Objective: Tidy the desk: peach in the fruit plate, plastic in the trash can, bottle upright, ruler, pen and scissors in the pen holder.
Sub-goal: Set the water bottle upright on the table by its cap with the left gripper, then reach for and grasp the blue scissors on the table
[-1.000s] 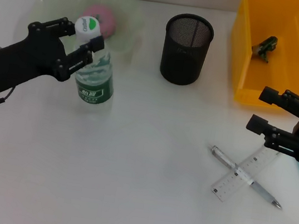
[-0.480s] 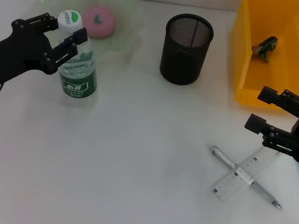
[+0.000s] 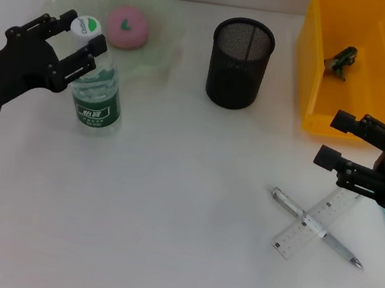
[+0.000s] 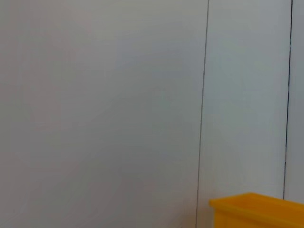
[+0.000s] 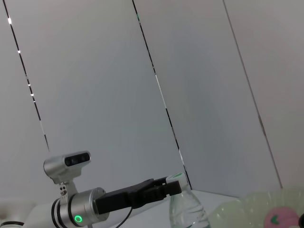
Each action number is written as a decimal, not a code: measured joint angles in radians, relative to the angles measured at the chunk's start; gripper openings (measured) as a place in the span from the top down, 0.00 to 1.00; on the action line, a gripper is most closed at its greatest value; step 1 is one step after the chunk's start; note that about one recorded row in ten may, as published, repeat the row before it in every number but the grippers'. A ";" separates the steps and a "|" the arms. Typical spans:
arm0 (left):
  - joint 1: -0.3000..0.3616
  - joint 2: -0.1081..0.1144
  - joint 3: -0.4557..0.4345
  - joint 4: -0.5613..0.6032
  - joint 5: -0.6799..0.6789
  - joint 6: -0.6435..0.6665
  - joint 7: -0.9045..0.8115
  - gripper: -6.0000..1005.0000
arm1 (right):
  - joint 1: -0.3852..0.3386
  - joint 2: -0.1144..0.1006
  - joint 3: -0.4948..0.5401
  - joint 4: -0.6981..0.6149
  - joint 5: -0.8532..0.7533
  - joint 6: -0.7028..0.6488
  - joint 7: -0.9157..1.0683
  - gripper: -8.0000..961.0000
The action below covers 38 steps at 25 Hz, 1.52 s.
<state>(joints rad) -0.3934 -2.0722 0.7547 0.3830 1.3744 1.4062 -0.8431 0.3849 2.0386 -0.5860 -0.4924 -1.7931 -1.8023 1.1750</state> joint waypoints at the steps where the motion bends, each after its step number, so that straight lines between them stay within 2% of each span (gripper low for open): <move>1: 0.001 0.000 0.000 -0.002 0.000 0.004 -0.001 0.48 | 0.000 0.000 0.000 0.000 0.000 0.000 0.000 0.18; 6: 0.013 0.001 0.000 -0.004 -0.019 0.033 -0.001 0.30 | 0.000 0.000 0.000 0.000 0.000 0.000 0.000 0.18; 11: 0.054 0.005 -0.004 -0.002 -0.114 0.157 -0.002 0.27 | 0.000 0.000 0.000 0.000 0.000 0.006 0.000 0.18; 12: 0.069 0.006 -0.009 0.000 -0.149 0.210 -0.009 0.27 | 0.000 0.001 0.000 0.005 0.000 0.008 -0.005 0.18; 17: 0.094 0.005 -0.011 -0.005 -0.241 0.296 -0.050 0.27 | 0.010 0.001 0.000 0.020 0.000 0.009 -0.012 0.18; 21: 0.097 0.001 -0.011 -0.034 -0.295 0.307 -0.066 0.27 | 0.020 0.002 0.000 0.023 0.000 0.016 -0.009 0.19; 25: 0.088 0.000 -0.008 -0.078 -0.309 0.317 -0.065 0.27 | 0.027 0.006 0.000 0.032 0.000 0.038 -0.004 0.19; 33: 0.021 -0.003 -0.009 -0.187 -0.325 0.330 -0.116 0.27 | 0.028 0.035 0.054 0.042 0.002 0.040 -0.003 0.19; 38: 0.012 -0.003 -0.010 -0.206 -0.325 0.323 -0.125 0.27 | 0.028 0.039 0.058 0.044 0.003 0.051 -0.009 0.19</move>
<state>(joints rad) -0.3813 -2.0755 0.7446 0.1769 1.0491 1.7287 -0.9686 0.4126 2.0773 -0.5276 -0.4485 -1.7899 -1.7512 1.1664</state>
